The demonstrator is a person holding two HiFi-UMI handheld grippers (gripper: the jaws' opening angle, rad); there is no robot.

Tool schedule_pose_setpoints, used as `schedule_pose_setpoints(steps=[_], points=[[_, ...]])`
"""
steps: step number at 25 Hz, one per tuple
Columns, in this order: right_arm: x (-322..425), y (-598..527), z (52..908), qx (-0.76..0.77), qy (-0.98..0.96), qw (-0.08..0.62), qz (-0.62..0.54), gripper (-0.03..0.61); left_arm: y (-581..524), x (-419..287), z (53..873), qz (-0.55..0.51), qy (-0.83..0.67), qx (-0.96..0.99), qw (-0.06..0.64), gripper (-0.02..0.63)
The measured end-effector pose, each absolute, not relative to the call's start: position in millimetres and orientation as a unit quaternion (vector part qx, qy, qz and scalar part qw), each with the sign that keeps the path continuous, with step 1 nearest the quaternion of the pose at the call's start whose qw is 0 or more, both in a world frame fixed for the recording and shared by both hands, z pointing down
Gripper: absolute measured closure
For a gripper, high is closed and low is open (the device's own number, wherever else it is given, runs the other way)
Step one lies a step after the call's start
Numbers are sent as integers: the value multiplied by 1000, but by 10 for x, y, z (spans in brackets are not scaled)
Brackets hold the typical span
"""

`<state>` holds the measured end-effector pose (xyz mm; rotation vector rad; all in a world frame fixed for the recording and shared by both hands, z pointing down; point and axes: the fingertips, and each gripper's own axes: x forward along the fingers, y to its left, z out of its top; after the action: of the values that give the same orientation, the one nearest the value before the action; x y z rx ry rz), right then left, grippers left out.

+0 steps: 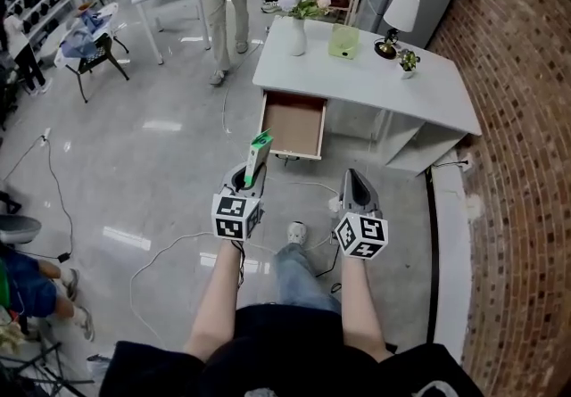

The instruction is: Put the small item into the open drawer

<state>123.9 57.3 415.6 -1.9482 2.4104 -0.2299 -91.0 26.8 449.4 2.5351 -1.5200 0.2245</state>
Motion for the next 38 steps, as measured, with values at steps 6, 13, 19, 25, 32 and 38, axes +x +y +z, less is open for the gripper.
schedule_pose_setpoints(steps=[6, 13, 19, 25, 32, 38], points=[[1385, -383, 4246, -617, 783, 7, -77, 575, -626, -758, 4659, 89, -519, 845, 95, 531], [1531, -1915, 4212, -593, 800, -1, -87, 575, -2002, -601, 4639, 96, -537, 832, 103, 531], [1496, -2887, 4279, -564, 820, -11, -96, 575, -2827, -513, 4730, 98, -556, 818, 111, 531], [1347, -3253, 4357, -547, 830, -18, -110, 575, -3121, -478, 4808, 111, -557, 814, 123, 531], [1264, -3509, 4498, -553, 823, -30, -131, 575, -3411, -401, 4884, 129, -536, 824, 133, 531], [1213, -3660, 4784, -556, 816, -45, -154, 575, -3547, -350, 5127, 142, -519, 829, 151, 531]])
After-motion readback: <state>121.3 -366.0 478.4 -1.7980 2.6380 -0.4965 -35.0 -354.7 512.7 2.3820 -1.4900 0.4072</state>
